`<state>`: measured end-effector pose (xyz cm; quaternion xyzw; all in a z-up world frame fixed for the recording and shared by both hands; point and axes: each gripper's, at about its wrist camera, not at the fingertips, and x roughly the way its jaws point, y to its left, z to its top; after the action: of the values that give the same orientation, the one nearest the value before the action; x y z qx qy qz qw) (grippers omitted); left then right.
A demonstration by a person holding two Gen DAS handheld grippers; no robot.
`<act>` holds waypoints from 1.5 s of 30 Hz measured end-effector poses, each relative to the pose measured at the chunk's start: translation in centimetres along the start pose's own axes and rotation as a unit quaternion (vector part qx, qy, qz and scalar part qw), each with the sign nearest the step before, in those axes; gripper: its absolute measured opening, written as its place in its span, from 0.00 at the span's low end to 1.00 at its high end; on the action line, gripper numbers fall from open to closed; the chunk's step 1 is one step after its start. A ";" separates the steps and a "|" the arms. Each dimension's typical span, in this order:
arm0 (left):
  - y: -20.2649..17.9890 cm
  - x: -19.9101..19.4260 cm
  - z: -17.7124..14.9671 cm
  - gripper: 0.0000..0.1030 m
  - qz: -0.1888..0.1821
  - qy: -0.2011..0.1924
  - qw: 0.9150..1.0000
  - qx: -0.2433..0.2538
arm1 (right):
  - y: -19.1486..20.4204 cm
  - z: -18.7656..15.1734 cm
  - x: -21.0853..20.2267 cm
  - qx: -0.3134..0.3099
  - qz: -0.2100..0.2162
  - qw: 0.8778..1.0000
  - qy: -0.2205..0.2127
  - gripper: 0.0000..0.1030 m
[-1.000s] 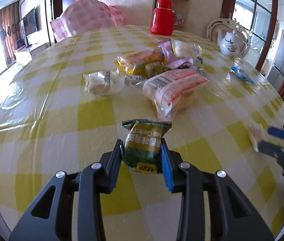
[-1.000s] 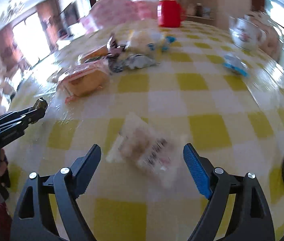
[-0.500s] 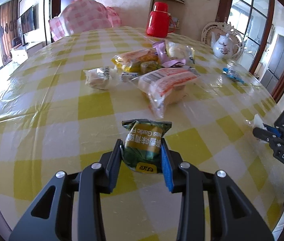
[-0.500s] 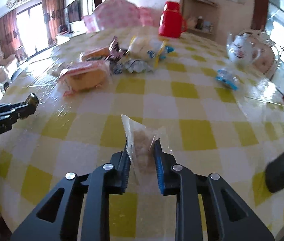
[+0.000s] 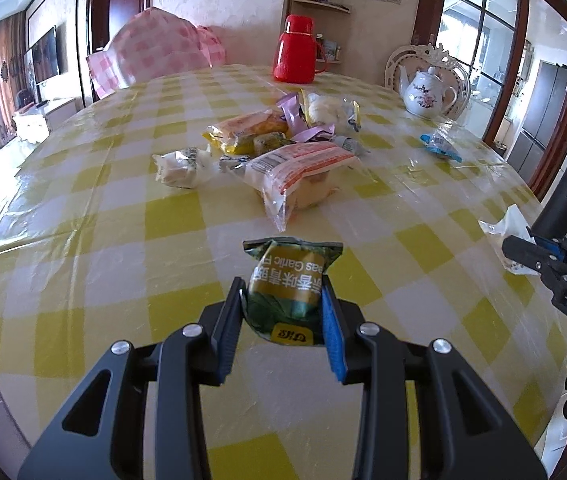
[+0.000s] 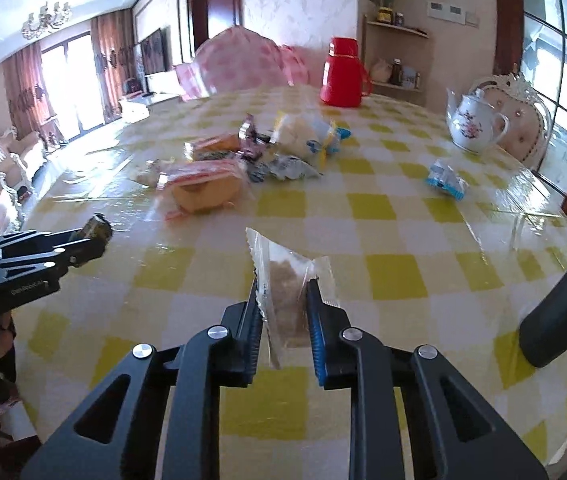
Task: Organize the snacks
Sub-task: 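Lift both held packets off the table with both grippers, then carry both packets over the purple box and open both grippers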
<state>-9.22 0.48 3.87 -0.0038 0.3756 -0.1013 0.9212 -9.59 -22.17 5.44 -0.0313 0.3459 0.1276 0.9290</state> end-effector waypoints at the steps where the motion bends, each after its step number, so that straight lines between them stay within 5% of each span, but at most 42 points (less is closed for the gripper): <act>1: 0.1 -0.3 -0.1 0.35 0.002 -0.001 1.000 0.000 | 0.7 0.0 -0.2 -0.005 0.008 1.000 -0.002 0.21; 12: 4.1 -5.2 -2.8 0.35 0.035 -0.009 0.999 -0.016 | 8.4 0.2 -1.1 -0.048 0.075 0.996 -0.015 0.21; 19: 9.0 -9.5 -5.1 0.36 0.071 -0.018 0.997 -0.037 | 17.2 0.0 -2.0 -0.111 0.143 0.983 -0.016 0.21; 26: 16.1 -13.8 -8.1 0.36 0.139 -0.003 0.988 -0.062 | 27.8 -0.8 -3.2 -0.189 0.236 0.953 -0.007 0.21; 35: 25.3 -16.8 -12.0 0.38 0.222 0.038 0.965 -0.137 | 38.5 -2.7 -2.5 -0.260 0.338 0.904 0.032 0.23; 37: 26.3 -16.6 -12.3 0.41 0.244 0.052 0.957 -0.146 | 39.5 -3.2 -2.1 -0.255 0.379 0.889 0.044 0.28; 38: 26.6 -16.7 -12.4 0.54 0.260 0.054 0.952 -0.152 | 39.6 -3.1 -1.6 -0.251 0.389 0.885 0.052 0.32; 39: 26.9 -16.9 -12.5 0.75 0.276 0.050 0.946 -0.161 | 39.2 -3.0 -1.1 -0.242 0.394 0.884 0.057 0.47; 40: 26.9 -17.0 -12.3 0.81 0.287 0.044 0.942 -0.167 | 38.6 -2.7 -1.1 -0.227 0.399 0.887 0.053 0.61; 42: 26.6 -17.5 -11.9 0.84 0.306 0.027 0.936 -0.172 | 36.6 -1.9 -1.2 -0.197 0.407 0.891 0.036 0.64; 45: 24.5 -18.1 -10.7 0.93 0.312 -0.007 0.937 -0.160 | 31.8 -0.5 -1.5 -0.160 0.372 0.914 0.008 0.65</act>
<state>-24.76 28.65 6.71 -0.0348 0.3631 0.2523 0.8963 -19.23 8.18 6.93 -0.0492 0.3150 0.5176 0.7940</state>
